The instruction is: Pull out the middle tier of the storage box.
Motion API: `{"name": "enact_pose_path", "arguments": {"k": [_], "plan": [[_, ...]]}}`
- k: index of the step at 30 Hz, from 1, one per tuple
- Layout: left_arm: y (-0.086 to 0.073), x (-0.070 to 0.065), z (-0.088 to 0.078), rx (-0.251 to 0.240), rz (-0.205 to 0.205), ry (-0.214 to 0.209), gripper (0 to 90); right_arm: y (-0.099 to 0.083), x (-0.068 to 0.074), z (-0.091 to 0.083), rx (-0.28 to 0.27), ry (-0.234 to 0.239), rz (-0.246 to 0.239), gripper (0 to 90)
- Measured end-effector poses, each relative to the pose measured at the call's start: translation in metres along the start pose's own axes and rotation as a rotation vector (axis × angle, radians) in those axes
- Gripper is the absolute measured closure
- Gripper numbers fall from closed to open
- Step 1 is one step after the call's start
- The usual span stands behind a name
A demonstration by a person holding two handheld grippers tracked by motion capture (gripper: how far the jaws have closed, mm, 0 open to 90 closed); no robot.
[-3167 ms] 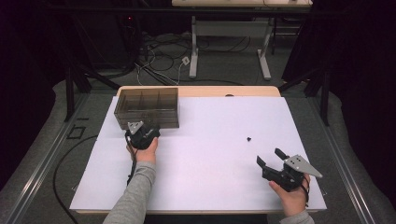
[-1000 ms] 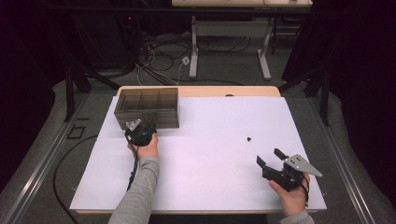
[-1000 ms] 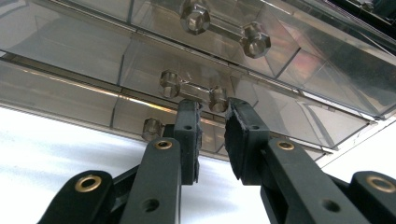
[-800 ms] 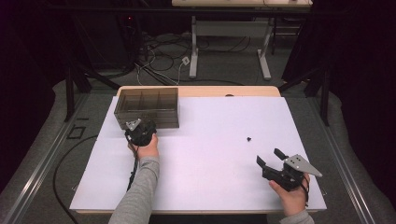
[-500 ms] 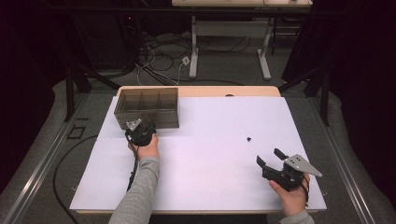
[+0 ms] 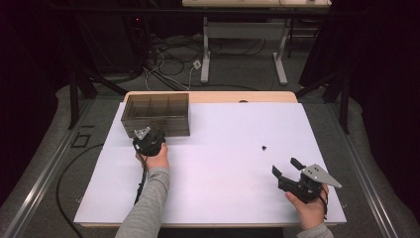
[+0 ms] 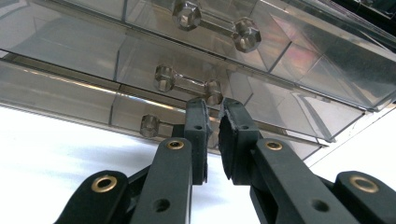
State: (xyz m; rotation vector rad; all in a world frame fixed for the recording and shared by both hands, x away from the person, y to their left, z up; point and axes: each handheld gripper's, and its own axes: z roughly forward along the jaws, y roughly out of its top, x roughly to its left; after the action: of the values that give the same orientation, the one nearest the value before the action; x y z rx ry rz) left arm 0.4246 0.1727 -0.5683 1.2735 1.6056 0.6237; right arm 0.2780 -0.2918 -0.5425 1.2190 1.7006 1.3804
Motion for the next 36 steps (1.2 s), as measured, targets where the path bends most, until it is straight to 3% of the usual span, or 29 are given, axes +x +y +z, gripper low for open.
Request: {"name": "enact_pose_path", "arguments": {"k": [8,28,36], "plan": [[-0.0004,-0.0004,-0.0009,0.004,0.013,0.006,82.3,0.0001,0.0001,0.0000,-0.004,0.000,-0.001,22.4],[-0.0017,-0.0002,0.0041,-0.032,-0.119,-0.011,77.5,-0.0003,-0.0003,0.0003,0.005,-0.003,-0.003,22.6],[-0.0016,0.0013,0.0053,-0.023,-0.138,-0.026,80.7,-0.0003,0.0001,0.0004,0.004,0.001,-0.003,22.8]]}}
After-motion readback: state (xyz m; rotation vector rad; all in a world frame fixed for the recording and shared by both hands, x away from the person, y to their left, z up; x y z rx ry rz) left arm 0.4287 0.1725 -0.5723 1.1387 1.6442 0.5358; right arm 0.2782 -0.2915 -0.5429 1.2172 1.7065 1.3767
